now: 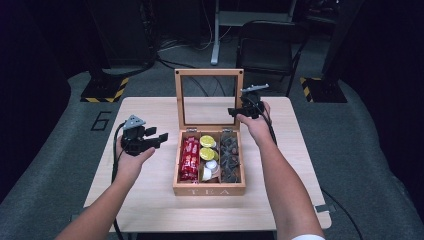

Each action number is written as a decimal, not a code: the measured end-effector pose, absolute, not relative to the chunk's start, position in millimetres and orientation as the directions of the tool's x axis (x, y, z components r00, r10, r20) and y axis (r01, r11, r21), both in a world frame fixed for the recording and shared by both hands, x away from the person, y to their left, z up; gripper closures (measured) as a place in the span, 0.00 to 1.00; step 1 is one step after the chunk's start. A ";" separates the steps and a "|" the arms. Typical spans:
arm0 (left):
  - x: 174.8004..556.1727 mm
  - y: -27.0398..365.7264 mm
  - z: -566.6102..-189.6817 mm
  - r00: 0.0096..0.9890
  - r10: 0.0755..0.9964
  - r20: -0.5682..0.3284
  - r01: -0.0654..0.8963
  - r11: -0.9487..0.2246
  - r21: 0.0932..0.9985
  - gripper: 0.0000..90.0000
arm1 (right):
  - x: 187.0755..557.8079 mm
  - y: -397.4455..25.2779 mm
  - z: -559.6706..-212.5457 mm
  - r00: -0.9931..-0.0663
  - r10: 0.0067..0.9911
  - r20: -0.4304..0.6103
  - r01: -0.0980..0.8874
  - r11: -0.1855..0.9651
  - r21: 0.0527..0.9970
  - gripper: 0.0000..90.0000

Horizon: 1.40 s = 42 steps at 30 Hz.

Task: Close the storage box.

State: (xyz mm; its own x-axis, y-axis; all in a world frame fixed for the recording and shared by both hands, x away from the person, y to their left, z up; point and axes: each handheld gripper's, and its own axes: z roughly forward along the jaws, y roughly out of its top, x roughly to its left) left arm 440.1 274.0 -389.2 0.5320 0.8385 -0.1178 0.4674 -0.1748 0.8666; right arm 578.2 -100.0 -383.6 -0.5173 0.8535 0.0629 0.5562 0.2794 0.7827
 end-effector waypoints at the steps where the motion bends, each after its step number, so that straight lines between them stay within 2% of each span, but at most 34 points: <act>1: 439.8 274.5 -389.0 0.528 0.841 -0.121 0.469 -0.170 0.866 0.47 | 578.0 -99.4 -383.9 -0.518 0.853 0.067 0.562 0.280 0.779 0.37; 14: 435.3 282.3 -388.2 0.513 0.851 -0.114 0.466 -0.164 0.869 0.47 | 582.2 -96.8 -387.8 -0.523 0.851 0.059 0.548 0.282 0.787 0.39; 20: 434.6 286.7 -387.3 0.504 0.856 -0.120 0.471 -0.156 0.868 0.47 | 582.9 -98.3 -387.0 -0.497 0.866 0.048 0.555 0.275 0.785 0.51; 24: 434.3 287.1 -387.5 0.507 0.854 -0.116 0.469 -0.160 0.869 0.47 | 583.0 -97.0 -387.4 -0.474 0.880 0.039 0.559 0.267 0.785 0.56; 36: 434.3 287.2 -389.5 0.502 0.857 -0.117 0.469 -0.156 0.869 0.47 | 580.1 -98.3 -383.8 -0.453 0.891 0.017 0.567 0.273 0.777 0.69; 42: 434.9 285.8 -389.2 0.505 0.855 -0.117 0.469 -0.158 0.869 0.47 | 580.7 -100.9 -383.5 -0.462 0.886 0.033 0.568 0.267 0.778 0.70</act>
